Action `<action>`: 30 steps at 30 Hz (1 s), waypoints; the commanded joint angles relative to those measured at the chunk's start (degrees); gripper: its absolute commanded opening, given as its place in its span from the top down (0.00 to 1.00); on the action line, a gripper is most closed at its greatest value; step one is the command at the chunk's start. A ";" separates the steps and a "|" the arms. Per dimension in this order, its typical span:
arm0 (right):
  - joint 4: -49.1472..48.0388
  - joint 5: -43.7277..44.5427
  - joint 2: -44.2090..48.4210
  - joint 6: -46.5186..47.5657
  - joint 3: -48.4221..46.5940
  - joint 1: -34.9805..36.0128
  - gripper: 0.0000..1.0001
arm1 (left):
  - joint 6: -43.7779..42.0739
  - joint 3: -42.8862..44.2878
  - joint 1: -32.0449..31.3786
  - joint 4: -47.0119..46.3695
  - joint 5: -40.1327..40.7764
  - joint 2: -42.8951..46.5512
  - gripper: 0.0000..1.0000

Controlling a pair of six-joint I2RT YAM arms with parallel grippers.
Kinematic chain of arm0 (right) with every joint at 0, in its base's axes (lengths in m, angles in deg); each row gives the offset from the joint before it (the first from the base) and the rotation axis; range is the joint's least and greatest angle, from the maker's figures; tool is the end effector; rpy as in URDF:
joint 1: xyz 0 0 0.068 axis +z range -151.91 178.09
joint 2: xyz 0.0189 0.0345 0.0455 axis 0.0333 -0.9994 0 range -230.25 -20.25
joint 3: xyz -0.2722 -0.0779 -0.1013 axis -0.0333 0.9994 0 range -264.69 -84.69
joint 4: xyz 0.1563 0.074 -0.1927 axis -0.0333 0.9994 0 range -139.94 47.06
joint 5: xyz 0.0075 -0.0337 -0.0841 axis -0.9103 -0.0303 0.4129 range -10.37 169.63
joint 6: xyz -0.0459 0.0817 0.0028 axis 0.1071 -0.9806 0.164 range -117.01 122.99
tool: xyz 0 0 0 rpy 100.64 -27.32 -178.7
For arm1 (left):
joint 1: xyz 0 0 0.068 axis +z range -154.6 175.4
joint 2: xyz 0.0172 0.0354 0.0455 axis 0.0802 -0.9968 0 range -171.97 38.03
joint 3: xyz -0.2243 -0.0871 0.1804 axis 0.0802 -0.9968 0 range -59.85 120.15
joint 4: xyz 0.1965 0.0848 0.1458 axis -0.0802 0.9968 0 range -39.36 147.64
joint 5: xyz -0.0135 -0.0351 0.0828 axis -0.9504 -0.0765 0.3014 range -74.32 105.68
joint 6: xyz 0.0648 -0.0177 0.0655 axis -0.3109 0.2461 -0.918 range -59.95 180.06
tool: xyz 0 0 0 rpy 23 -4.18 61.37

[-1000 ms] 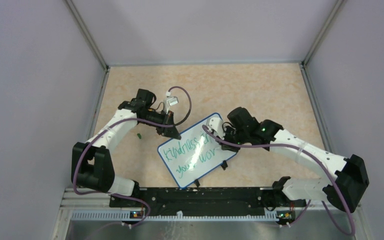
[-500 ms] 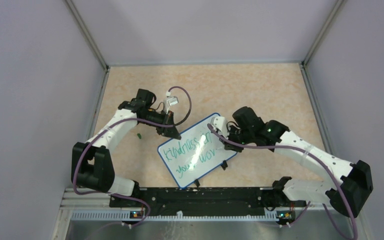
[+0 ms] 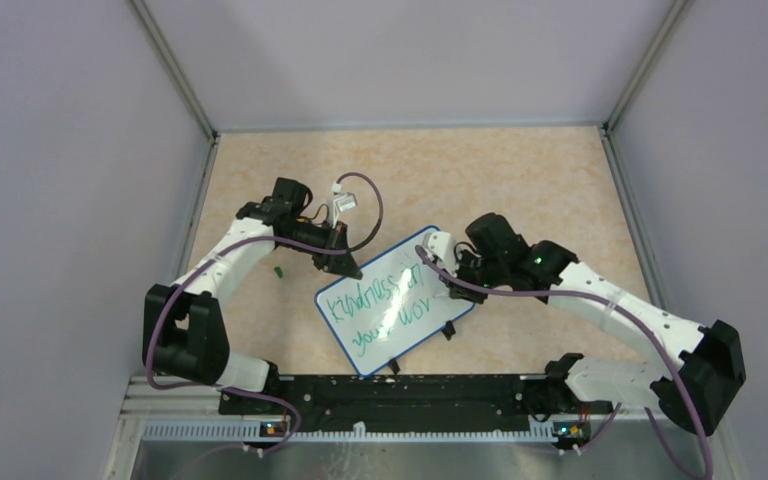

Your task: Write a sentence on the whiteboard

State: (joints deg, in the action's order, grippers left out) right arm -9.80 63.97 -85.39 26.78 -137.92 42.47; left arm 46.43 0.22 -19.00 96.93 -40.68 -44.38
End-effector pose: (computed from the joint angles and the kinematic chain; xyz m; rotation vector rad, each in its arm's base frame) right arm 0.1572 0.1855 0.2653 -1.4957 1.9998 0.4907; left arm 0.2463 -0.1360 0.2544 0.8417 2.3402 -1.3286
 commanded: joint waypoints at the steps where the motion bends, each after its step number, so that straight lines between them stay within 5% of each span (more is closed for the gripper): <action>1: -2.59 0.66 -0.61 -0.74 0.06 -0.70 1.00 | -1.67 -2.42 -1.51 0.15 6.54 -1.94 1.00; 30: -0.88 -2.12 -2.13 1.73 1.59 -0.61 1.00 | -1.72 -2.41 -1.51 0.23 6.35 -2.24 1.00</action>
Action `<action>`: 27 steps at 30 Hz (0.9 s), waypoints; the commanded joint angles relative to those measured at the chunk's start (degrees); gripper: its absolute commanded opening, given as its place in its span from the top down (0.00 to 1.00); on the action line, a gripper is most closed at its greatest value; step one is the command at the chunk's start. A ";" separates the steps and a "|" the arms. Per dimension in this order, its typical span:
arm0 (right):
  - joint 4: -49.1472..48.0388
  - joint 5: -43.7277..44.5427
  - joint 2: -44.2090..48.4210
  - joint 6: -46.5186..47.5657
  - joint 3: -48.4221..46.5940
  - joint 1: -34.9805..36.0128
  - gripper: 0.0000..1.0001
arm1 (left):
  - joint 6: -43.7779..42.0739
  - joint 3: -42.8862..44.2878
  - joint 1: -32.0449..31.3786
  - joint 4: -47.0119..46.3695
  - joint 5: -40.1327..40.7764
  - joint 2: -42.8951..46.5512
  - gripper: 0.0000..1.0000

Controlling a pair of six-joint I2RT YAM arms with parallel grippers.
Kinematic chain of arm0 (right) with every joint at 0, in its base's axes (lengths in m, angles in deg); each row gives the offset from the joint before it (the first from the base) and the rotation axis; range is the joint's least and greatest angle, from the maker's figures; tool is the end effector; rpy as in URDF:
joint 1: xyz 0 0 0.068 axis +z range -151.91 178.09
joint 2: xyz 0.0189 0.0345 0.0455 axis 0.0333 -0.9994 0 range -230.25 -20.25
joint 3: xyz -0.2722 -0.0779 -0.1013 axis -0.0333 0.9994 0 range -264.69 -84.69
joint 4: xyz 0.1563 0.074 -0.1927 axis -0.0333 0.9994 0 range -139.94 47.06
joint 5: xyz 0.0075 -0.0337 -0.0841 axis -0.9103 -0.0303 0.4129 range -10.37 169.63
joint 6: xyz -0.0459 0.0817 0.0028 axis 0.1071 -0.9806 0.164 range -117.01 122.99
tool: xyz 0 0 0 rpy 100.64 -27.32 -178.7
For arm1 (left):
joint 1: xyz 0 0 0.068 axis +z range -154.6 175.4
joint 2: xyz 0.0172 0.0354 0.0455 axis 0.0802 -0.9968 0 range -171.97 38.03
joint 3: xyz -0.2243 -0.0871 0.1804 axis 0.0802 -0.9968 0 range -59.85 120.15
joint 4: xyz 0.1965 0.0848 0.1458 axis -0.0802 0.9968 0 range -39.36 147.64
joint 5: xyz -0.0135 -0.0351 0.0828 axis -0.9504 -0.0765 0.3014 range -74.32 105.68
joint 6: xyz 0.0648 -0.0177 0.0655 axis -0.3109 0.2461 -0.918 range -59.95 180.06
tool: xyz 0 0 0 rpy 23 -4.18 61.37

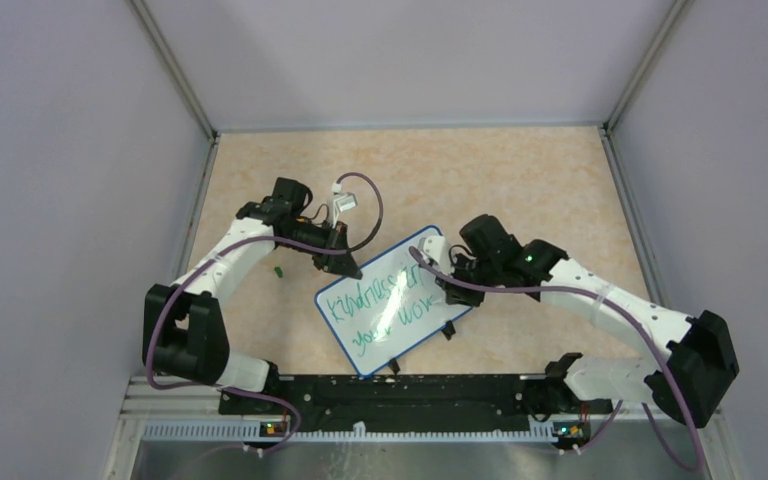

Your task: Write a sentence on the whiteboard

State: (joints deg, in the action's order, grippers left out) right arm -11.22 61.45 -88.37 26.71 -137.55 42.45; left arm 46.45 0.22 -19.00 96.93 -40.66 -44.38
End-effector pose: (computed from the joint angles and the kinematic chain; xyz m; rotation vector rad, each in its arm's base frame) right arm 0.1614 0.1945 0.2545 -1.5231 2.0198 0.5447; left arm 0.2463 -0.1360 0.2544 0.8413 2.3406 -1.3283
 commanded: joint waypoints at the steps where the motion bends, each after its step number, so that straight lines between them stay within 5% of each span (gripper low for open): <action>1: 0.79 0.38 0.94 1.99 1.20 -0.62 1.00 | -1.77 -2.42 -1.52 0.23 6.33 -2.31 1.00; 27: -2.93 3.37 -0.95 -1.63 -6.79 -4.37 1.00 | -1.64 -2.42 -1.51 0.13 6.51 -1.89 1.00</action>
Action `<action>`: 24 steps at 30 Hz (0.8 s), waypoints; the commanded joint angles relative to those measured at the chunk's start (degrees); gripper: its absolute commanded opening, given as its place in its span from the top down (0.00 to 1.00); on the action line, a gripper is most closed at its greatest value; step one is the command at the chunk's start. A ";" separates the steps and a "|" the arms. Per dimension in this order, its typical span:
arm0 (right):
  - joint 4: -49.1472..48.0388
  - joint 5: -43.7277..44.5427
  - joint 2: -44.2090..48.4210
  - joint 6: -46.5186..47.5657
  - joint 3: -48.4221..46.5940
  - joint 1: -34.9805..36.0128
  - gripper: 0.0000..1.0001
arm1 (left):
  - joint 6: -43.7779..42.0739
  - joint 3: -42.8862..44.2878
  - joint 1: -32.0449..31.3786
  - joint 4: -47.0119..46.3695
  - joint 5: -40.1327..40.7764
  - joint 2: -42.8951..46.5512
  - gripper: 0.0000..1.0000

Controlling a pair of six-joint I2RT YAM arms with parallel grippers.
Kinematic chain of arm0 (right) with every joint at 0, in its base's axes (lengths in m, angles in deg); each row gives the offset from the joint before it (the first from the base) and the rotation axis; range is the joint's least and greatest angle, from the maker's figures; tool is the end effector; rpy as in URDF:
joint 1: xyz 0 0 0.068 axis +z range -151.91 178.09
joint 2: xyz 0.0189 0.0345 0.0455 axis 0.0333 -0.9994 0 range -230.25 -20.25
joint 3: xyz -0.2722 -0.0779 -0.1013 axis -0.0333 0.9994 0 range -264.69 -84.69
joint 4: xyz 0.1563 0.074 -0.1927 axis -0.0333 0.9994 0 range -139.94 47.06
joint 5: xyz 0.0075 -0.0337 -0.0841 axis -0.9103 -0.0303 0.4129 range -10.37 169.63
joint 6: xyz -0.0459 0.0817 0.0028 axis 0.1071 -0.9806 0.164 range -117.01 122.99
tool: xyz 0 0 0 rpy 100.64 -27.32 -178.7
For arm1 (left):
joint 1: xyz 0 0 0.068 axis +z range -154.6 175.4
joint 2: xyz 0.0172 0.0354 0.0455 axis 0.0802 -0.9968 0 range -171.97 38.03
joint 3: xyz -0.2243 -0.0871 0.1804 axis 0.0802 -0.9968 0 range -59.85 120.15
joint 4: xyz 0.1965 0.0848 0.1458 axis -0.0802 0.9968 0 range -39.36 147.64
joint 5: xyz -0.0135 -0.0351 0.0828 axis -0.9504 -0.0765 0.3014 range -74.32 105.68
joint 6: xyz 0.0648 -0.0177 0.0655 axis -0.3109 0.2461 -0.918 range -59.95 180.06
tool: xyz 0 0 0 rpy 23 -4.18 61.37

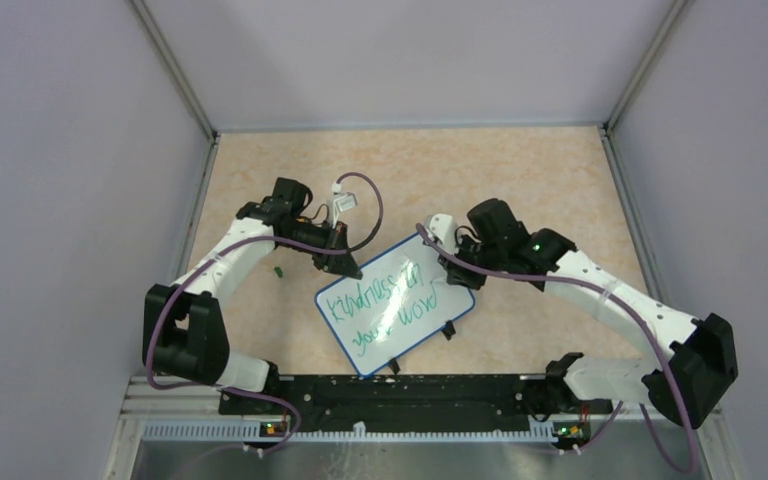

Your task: Write a sentence on the whiteboard

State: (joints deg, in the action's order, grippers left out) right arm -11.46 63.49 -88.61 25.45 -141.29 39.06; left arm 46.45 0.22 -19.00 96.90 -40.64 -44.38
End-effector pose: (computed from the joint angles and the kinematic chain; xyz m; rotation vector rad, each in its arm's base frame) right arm 0.1817 0.1887 0.2757 -1.3994 2.0248 0.4868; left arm 0.2464 -0.1360 0.2544 0.8415 2.3404 -1.3276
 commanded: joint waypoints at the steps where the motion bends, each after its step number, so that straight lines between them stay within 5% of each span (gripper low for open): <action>1: -2.71 1.14 -0.71 -0.27 -3.06 -0.98 1.00 | -1.68 -2.42 -1.47 0.17 6.48 -1.93 1.00; 24: 2.35 -2.75 1.83 2.84 4.82 -0.88 1.00 | -1.77 -2.42 -1.50 0.27 6.29 -2.56 1.00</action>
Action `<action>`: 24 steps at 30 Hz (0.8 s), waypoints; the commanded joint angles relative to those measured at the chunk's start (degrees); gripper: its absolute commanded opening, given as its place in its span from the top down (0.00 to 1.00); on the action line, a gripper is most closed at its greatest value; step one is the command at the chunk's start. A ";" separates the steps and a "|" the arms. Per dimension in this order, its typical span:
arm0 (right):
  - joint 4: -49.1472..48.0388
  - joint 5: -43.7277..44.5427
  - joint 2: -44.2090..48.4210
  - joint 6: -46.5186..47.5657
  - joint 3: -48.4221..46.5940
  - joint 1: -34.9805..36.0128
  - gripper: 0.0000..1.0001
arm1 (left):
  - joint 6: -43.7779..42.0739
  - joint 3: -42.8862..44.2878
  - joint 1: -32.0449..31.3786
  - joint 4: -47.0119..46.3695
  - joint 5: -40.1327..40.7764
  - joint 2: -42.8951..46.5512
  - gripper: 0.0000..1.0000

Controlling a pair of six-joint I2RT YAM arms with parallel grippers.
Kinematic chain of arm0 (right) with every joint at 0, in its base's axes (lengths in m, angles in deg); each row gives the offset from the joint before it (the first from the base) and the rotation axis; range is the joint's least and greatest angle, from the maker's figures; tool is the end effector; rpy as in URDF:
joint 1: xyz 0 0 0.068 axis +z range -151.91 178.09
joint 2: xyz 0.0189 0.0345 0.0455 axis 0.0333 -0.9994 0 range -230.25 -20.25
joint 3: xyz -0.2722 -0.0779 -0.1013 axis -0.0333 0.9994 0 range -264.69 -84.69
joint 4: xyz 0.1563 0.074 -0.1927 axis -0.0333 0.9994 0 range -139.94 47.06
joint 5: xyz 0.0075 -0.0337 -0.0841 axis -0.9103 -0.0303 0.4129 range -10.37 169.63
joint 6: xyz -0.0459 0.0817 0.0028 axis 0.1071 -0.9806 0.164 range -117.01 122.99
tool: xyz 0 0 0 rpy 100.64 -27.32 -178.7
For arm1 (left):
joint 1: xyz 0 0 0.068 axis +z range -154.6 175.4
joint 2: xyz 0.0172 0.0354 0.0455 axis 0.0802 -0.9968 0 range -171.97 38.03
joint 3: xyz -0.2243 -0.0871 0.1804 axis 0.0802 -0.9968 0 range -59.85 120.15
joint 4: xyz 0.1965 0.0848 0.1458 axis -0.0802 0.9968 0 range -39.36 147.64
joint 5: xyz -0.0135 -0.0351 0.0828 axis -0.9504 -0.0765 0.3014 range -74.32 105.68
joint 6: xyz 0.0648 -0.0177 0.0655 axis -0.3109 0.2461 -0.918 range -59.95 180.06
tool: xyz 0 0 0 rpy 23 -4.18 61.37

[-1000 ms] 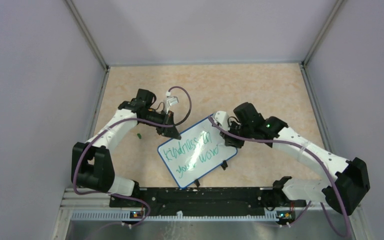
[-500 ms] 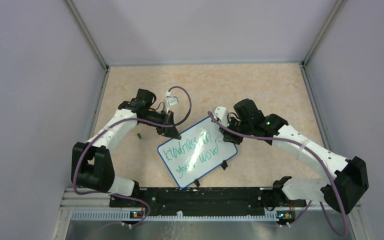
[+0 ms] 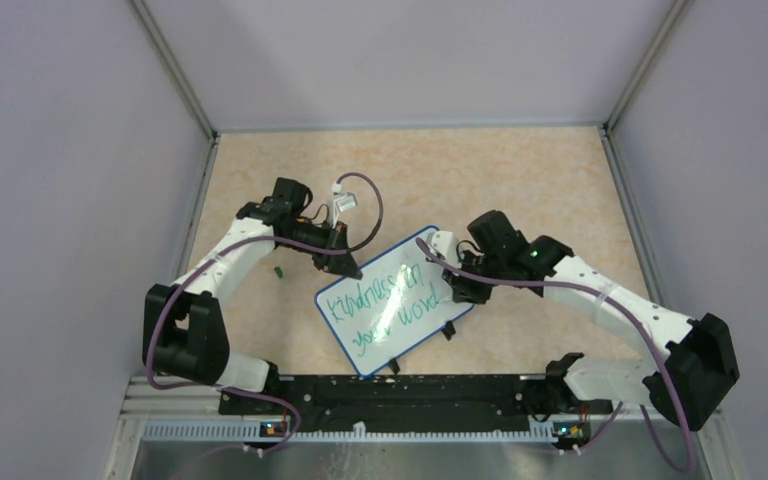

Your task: Write a sentence on the whiteboard

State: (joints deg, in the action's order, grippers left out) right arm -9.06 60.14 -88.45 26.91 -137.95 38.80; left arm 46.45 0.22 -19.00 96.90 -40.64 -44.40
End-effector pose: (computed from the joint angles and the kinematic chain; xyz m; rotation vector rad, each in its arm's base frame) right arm 0.1692 0.1826 0.2537 -1.4758 2.0815 0.5472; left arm 0.2464 -0.1360 0.2543 0.8413 2.3407 -1.3278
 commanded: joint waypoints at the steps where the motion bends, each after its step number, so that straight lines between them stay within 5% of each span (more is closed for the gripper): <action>1: -0.05 0.79 1.86 1.42 1.68 -0.62 1.00 | -1.77 -2.42 -1.51 0.21 6.30 -2.51 1.00; 24: -0.71 4.57 4.30 0.20 -3.24 -1.25 1.00 | -1.77 -2.42 -1.52 0.21 6.13 -2.33 1.00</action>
State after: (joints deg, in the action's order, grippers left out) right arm -7.22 61.83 -84.58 27.37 -138.86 38.45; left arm 46.43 0.22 -19.00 96.82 -40.92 -44.66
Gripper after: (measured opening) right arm 0.115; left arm 0.102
